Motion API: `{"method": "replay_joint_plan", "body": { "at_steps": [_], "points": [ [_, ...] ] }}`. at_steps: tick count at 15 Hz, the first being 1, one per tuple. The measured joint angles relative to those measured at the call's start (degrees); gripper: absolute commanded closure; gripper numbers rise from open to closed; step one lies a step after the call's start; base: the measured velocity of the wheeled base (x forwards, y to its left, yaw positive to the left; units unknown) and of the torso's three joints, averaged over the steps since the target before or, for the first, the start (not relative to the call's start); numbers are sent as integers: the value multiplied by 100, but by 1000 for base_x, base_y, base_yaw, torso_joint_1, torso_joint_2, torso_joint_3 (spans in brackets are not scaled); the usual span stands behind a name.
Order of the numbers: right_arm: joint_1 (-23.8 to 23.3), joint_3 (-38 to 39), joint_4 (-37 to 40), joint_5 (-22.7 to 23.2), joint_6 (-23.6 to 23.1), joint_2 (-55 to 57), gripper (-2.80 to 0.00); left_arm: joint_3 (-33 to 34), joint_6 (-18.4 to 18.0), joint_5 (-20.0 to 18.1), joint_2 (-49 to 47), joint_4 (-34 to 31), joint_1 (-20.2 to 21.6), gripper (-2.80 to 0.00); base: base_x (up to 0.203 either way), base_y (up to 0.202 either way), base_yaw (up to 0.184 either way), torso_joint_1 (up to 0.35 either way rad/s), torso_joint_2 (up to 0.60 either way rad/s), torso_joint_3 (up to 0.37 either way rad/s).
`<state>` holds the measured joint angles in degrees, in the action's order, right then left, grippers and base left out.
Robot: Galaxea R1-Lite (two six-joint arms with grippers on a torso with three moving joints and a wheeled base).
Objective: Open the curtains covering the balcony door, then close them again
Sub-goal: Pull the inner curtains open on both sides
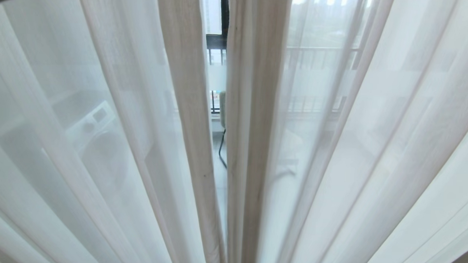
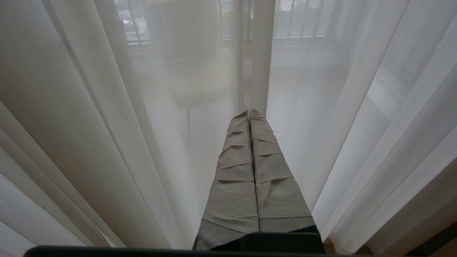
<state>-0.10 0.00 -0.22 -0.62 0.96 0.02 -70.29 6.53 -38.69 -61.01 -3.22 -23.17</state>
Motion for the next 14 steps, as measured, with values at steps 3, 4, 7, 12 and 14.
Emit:
{"method": "replay_joint_plan", "body": {
  "at_steps": [3, 4, 7, 12, 14],
  "points": [
    [0, 0, -2, 0, 0, 0, 0, -656, -150, 2042, -643, -6, -1087, 0, 0, 0, 0, 0, 0, 0],
    [0, 0, -2, 2, 0, 0, 0, -900, -286, 2733, -873, -2, -1271, 0, 0, 0, 0, 0, 0, 0],
    [0, 0, 0, 0, -2, 0, 0, -1549, -584, 4554, -1513, 6, -1521, 0, 0, 0, 0, 0, 0, 0],
    [-1, 0, -2, 0, 0, 0, 0, -1904, -603, 5398, -1930, 5, -1575, -280, 0, 0, 0, 0, 0, 0],
    [0, 0, -2, -1, 2, 0, 0, -1902, -602, 5399, -1947, 0, -1581, -280, 0, 0, 0, 0, 0, 0]
  ]
}}
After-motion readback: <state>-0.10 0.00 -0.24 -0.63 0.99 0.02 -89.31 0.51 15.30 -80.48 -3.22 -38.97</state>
